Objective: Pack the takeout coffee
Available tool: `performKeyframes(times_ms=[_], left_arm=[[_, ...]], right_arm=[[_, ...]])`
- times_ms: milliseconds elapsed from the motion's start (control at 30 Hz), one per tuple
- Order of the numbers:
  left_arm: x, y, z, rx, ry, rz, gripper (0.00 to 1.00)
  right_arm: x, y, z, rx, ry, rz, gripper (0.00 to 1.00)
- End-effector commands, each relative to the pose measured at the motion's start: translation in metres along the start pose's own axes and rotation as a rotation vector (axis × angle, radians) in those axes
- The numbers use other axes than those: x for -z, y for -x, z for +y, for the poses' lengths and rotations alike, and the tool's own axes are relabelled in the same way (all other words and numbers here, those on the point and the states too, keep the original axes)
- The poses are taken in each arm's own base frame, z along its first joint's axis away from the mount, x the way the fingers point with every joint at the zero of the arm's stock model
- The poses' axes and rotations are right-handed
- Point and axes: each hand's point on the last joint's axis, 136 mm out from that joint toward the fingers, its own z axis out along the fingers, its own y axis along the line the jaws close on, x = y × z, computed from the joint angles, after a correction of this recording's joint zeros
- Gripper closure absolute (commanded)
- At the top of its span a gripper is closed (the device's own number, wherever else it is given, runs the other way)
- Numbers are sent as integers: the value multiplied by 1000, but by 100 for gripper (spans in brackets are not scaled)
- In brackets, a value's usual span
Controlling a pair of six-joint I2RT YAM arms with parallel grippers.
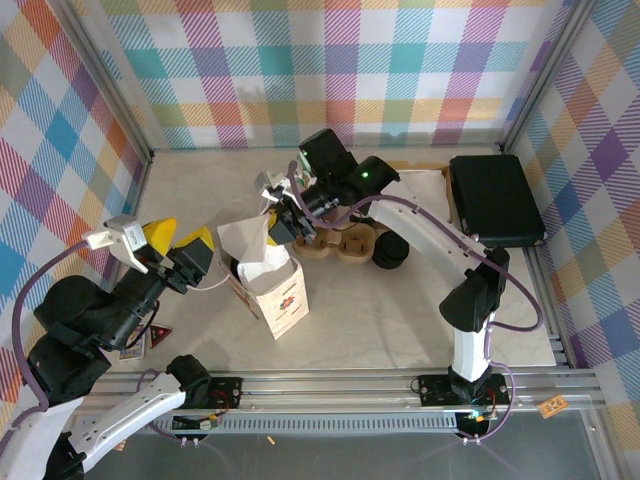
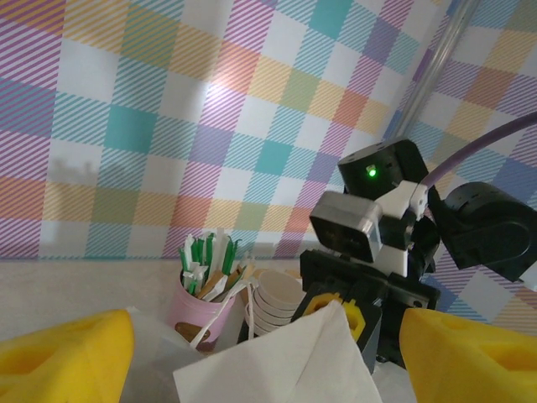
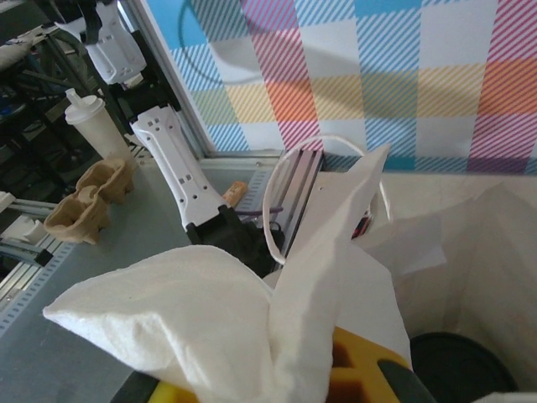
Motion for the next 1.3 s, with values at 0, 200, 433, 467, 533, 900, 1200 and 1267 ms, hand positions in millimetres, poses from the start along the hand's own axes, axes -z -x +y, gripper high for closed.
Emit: performKeyframes(times_ms=[0,200,433,467,533,900,1200,1267], left_arm=[[1,6,-5,-17,-22,-11,18],[-1,4,-6,-13,-29,-6,18],[-2,2,-7,-7,-35,-1,18],[-2,2,-7,-8,-34,2,18],[-2,1,-7,-7,-34,2,18],[-4,-1,-9,4,-45,7,18],[-3,-1,-8,4,-42,5,17],[-3,-1,-8,4,-43,5,18]], right_arm=[[4,2,23,37,36,1,94],[-3,-12,25,31,37,44,87],[-22,-39,32,41,45,144,85],[-24,-43,32,35,47,154,84],[-27,-47,32,21,51,163,84],[-21,-43,31,47,1,175,54],[-15,-34,37,81,-14,169,49],[-15,-34,39,85,-13,171,49]])
